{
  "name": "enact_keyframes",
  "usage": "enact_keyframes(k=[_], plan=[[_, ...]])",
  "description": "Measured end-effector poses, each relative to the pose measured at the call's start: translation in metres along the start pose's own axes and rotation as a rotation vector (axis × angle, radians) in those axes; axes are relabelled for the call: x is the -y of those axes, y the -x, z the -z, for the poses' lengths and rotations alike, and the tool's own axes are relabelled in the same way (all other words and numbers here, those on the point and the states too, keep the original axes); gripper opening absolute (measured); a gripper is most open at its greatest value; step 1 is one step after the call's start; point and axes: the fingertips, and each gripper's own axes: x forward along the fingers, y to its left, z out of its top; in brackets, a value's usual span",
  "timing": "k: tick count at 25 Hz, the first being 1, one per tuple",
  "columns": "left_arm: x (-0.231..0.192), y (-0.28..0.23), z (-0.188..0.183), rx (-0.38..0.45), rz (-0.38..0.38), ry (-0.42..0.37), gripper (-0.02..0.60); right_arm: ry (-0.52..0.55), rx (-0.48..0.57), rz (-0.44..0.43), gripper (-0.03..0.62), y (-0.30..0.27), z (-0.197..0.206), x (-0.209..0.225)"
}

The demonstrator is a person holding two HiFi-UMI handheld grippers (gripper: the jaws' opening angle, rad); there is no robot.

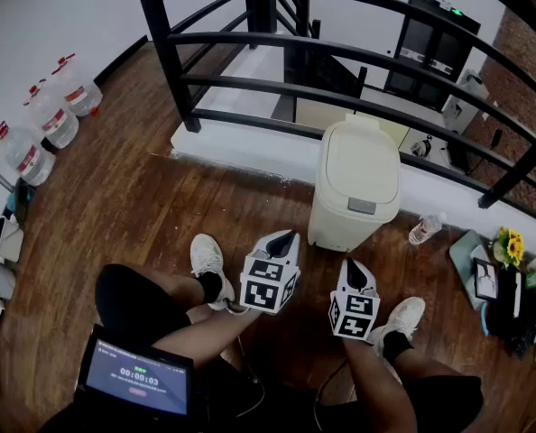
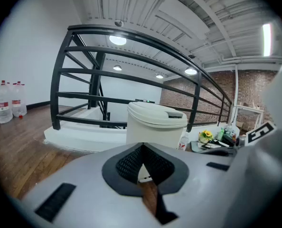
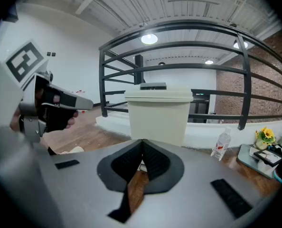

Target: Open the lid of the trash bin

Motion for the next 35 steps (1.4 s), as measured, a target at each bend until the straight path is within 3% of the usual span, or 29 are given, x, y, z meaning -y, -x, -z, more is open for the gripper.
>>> enact_keyframes(k=[4, 14, 21, 35], plan=[[-0.005, -0.016, -0.004, -0.012, 0.018, -0.042, -0.003, -0.016, -0.038, 0.006, 0.005, -0.017, 0.007, 0.004], [-0.026, -0.048, 0.013, -0.072, -0.005, 0.019, -0.003, -0.063, -0.216, 0.007, 0.005, -0.091, 0.075, 0.017], [-0.038, -0.064, 0.03, -0.113, 0.001, -0.019, -0.003, -0.074, -0.286, 0.03, 0.005, -0.145, 0.109, 0.028], [-0.05, -0.114, -0.007, -0.096, -0.031, 0.022, -0.003, -0.116, -0.386, 0.036, 0.005, -0.211, 0.158, 0.041]])
